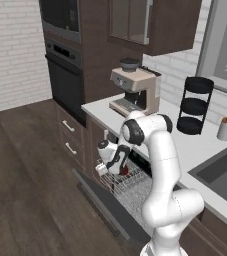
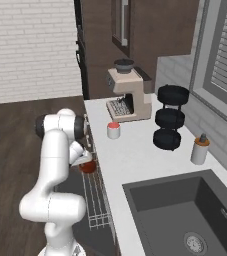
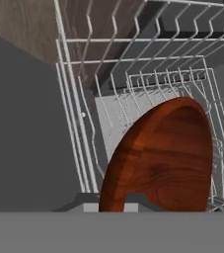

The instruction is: Pick up the cup and bowl from the counter, place them in the dishwasher, and close the dishwasher door.

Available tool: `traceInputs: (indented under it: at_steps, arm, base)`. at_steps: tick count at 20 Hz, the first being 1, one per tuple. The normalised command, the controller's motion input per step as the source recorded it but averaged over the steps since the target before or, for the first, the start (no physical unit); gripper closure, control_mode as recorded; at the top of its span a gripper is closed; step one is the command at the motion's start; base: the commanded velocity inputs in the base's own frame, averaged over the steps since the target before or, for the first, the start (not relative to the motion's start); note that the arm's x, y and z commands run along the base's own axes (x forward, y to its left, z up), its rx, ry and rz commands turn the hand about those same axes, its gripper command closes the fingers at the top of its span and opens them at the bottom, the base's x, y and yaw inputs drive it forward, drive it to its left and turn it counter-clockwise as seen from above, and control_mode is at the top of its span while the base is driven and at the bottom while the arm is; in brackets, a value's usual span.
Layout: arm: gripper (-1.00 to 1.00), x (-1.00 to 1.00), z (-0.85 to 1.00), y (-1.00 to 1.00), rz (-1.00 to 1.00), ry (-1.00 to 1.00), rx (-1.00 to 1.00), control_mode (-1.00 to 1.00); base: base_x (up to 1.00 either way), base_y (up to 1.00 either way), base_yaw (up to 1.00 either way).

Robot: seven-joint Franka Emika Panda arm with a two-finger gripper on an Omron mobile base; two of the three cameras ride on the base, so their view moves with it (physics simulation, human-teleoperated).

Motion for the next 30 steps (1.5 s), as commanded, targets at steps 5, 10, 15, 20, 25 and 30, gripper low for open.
traceInputs:
  at_steps: [5,10,15,20,25,30]
  arm:
    - [1.00,0.35,-0.22,-0.18,-0.03,0.04,0.00,-1.00]
    - [1.00,0.19,-0.29,-0.13,0.00,0.01,0.00,-1.00]
    - [-1.00,-0.04,-0.34,0.00,0.00,0.00,0.00,-1.00]
    - [-1.00,-0.23,-0.07,0.00,0.00,0.00,0.00,-1.00]
    - [-1.00,-0.63,0.33,0.00,0.00,-0.11,0.00,-1.00]
    - [-1.00,-0.90,1.00,0.05,0.00,-0.25,0.01,-1.00]
  base:
    - [0.00,0.00,0.00]
    - [0.00,0.00,0.00]
    - [0.00,0.00,0.00]
    - [0.00,0.00,0.00]
    - [0.00,0.00,0.00]
    - [0.00,0.00,0.00]
